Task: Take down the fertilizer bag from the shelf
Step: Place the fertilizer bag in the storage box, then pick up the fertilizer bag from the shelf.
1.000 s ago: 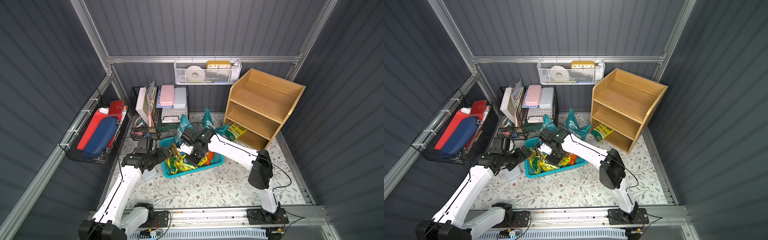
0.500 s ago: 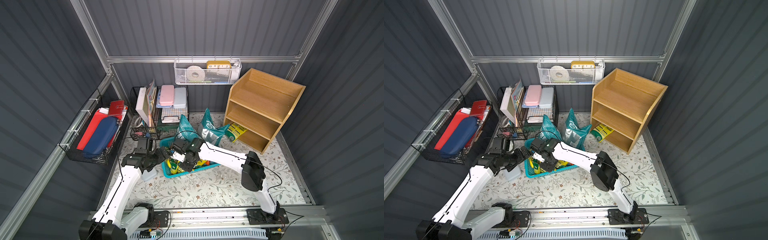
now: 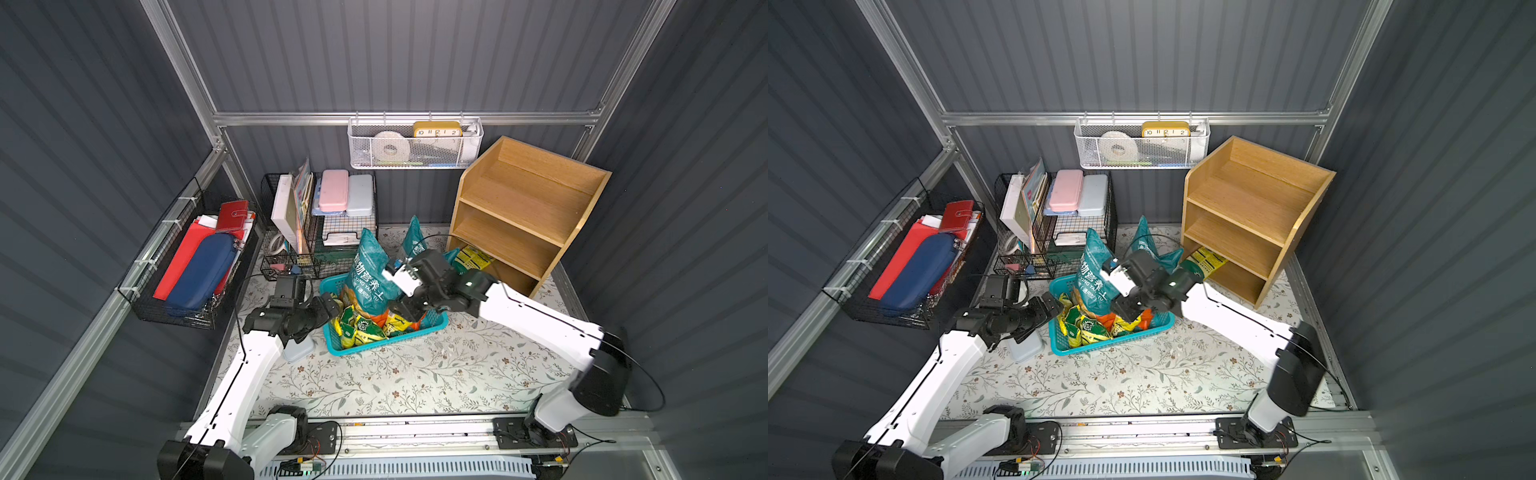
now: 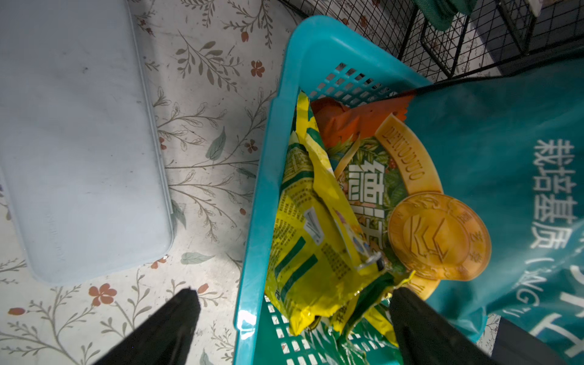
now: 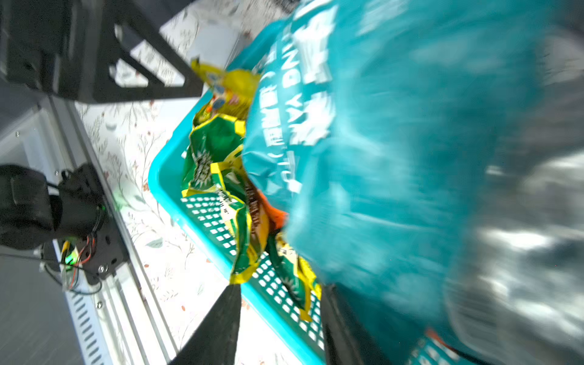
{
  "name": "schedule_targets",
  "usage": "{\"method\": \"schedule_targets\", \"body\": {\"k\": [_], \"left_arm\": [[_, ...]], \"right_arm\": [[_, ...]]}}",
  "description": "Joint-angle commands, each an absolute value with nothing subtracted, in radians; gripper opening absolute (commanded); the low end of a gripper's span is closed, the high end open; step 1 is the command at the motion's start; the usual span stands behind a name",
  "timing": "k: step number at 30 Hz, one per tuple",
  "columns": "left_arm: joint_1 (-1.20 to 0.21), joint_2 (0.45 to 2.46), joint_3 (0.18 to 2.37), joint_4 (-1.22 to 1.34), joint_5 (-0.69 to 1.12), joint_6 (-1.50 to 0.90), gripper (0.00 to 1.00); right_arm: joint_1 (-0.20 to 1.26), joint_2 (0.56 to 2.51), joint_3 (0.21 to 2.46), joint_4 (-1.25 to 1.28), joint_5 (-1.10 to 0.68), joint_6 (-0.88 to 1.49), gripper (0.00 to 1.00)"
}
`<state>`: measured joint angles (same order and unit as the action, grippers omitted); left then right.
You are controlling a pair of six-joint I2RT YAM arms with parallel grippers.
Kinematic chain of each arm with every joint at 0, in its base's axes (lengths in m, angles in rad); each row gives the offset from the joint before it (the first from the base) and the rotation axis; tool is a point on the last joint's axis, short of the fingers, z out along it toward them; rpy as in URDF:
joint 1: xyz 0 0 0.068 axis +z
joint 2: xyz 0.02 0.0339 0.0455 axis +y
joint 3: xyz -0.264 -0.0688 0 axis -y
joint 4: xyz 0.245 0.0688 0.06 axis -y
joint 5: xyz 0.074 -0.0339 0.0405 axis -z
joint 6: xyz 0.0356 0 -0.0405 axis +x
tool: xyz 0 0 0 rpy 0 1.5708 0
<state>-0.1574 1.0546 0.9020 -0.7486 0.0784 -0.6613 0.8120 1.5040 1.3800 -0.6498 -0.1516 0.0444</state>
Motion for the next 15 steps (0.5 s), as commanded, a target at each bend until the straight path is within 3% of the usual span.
{"method": "schedule_targets", "body": {"k": [1,7,11,15], "left_arm": [[-0.160,1.046,0.902,-0.756,0.086,-0.648,0.99],[-0.160,1.063,0.909,-0.744,0.095,-0.650,1.00],[-0.160,1.071,0.913,-0.741,0.100,-0.651,0.99],[-0.160,1.070,0.899,-0.736,0.104,-0.659,0.99]], "right_arm": [[0.748,1.420,1.308,-0.562,-0.040,0.037,0.49],[0.582,1.401,1.269,-0.729,0.289,0.024,0.49],[0.506,1.487,1.276,-0.843,0.327,0.054,0.47],[0.504,1.594,1.234,-0.772,0.392,0.022,0.47]]}}
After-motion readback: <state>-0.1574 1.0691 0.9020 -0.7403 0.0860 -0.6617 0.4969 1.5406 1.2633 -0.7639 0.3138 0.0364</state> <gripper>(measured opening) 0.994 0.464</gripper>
